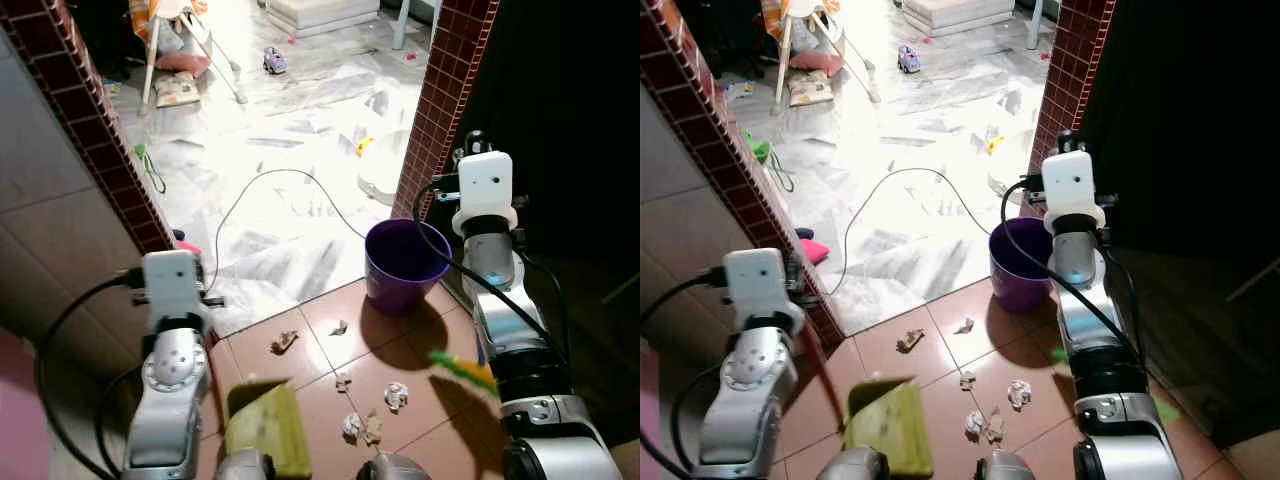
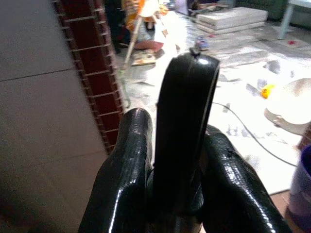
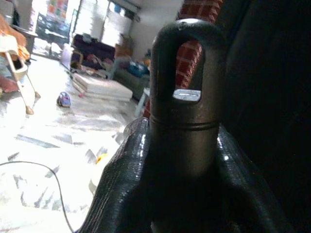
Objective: Sweep floor
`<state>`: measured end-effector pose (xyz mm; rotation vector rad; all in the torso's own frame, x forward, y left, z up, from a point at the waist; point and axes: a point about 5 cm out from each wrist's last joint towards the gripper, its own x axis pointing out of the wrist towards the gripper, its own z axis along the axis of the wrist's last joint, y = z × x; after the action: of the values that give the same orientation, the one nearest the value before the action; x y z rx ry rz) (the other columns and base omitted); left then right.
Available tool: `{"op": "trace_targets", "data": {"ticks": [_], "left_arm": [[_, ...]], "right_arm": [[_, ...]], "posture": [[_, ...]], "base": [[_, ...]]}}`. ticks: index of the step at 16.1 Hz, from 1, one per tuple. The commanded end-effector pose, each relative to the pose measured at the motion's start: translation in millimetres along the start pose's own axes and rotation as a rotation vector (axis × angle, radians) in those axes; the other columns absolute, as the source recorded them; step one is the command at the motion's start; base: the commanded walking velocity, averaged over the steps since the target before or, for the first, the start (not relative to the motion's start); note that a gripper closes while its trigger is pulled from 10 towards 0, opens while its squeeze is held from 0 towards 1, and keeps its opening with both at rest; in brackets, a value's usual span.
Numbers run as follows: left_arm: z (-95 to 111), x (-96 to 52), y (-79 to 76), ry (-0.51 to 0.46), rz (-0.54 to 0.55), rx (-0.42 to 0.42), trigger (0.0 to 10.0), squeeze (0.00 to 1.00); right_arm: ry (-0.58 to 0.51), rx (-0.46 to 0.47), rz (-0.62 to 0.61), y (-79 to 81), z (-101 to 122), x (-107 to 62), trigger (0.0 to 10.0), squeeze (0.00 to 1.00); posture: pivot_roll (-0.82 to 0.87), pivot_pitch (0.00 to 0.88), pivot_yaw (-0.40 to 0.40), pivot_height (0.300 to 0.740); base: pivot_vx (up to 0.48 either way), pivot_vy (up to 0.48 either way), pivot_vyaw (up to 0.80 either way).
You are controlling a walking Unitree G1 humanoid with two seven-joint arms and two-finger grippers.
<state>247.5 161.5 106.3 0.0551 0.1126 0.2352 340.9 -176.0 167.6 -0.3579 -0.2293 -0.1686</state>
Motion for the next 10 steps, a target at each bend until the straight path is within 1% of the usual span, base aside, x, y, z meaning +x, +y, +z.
{"op": "trace_targets", "data": {"ticks": [1,3,5,6,7,9,10], "left_arm": [[9,4.3,-4.5,-0.038,-0.021,-0.006,10.0,0.0],[4,8.8,-12.1,-0.007,-0.045,0.016,10.0,0.0],[3,13.1,-18.5,-0.004,-0.058,0.011,10.0,0.0],[2,15.6,-21.7,0.001,-0.066,0.007,10.0,0.0],[-2,19.2,-27.7,0.027,-0.078,0.011,10.0,0.0],[-7,22.1,-38.5,0.077,-0.098,-0.021,10.0,0.0],[-7,22.6,-40.6,0.081,-0.099,-0.032,10.0,0.0]], "right_arm": [[-0.035,0.041,-0.019,0.3,13,8.0,10.0,0.0],[-0.027,0.072,-0.03,0.8,12,10.9,10.0,0.0],[-0.013,0.092,-0.037,2.5,11,13.4,10.0,0.0],[-0.02,0.102,-0.038,4.1,12,14.6,10.0,0.0],[-0.02,0.113,-0.038,8.7,13,16.1,10.0,0.0],[0.003,0.166,-0.035,15.7,13,16.8,10.0,0.0],[0.01,0.179,-0.036,16.4,13,17.0,10.0,0.0]], "posture": [[-0.05,0.0,0.018,0.74],[-0.06,0.0,0.015,0.74],[-0.07,0.0,0.017,0.74],[-0.07,0.0,0.018,0.74],[-0.08,0.0,0.018,0.74],[-0.08,0.0,0.018,0.74],[-0.08,0.0,0.017,0.74]], "base": [[0.0,0.0,0.0],[0.0,0.0,0.0],[0.0,0.0,0.0],[0.0,0.0,0.0],[0.0,0.0,0.0],[0.0,0.0,0.0],[0.0,0.0,0.0]]}}
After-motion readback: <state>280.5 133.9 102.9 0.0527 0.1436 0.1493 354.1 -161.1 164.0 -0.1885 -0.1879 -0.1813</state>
